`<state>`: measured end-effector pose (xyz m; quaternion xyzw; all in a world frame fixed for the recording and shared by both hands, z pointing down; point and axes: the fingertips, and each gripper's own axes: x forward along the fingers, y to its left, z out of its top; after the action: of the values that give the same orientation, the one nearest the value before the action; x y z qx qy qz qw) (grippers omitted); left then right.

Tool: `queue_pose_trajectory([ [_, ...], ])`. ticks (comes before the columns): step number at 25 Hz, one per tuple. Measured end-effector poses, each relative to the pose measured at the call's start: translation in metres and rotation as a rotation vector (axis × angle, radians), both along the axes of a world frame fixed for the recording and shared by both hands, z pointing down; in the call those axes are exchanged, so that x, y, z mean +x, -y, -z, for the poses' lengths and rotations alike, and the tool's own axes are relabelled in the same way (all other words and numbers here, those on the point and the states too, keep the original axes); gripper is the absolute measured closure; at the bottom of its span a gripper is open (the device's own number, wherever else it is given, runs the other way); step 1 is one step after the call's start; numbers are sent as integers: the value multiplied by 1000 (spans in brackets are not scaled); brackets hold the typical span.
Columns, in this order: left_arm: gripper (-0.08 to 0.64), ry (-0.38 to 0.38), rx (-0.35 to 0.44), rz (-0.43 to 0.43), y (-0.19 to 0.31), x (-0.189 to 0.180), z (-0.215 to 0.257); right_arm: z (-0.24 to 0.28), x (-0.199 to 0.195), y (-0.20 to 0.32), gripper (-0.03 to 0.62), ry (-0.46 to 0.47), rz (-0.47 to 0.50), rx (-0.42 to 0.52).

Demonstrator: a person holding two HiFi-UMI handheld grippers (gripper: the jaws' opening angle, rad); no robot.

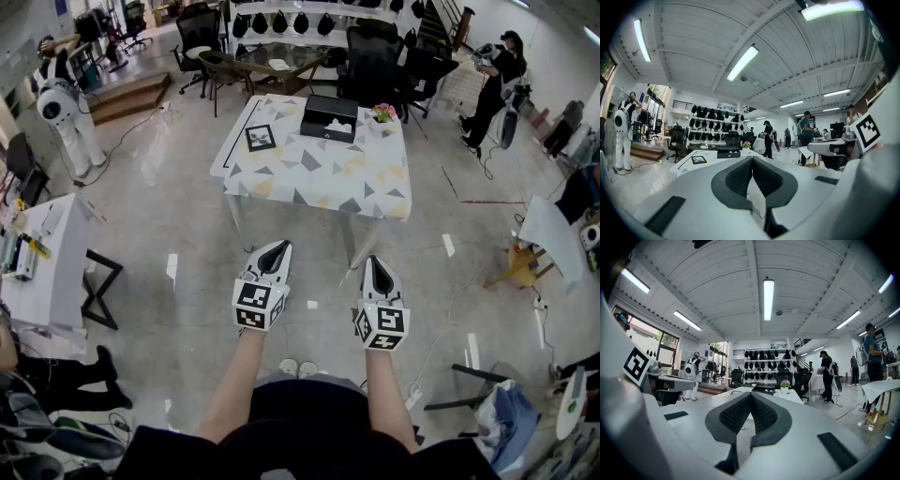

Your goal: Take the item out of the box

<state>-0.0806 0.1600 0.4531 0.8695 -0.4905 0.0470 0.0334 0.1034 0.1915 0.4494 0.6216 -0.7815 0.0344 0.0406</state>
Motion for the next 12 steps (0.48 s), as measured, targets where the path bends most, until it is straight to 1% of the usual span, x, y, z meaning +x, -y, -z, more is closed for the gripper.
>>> queue_pose_trajectory([
  [12, 540, -8, -11, 7, 9, 1, -4, -1, 1, 9, 591, 2, 0, -1],
])
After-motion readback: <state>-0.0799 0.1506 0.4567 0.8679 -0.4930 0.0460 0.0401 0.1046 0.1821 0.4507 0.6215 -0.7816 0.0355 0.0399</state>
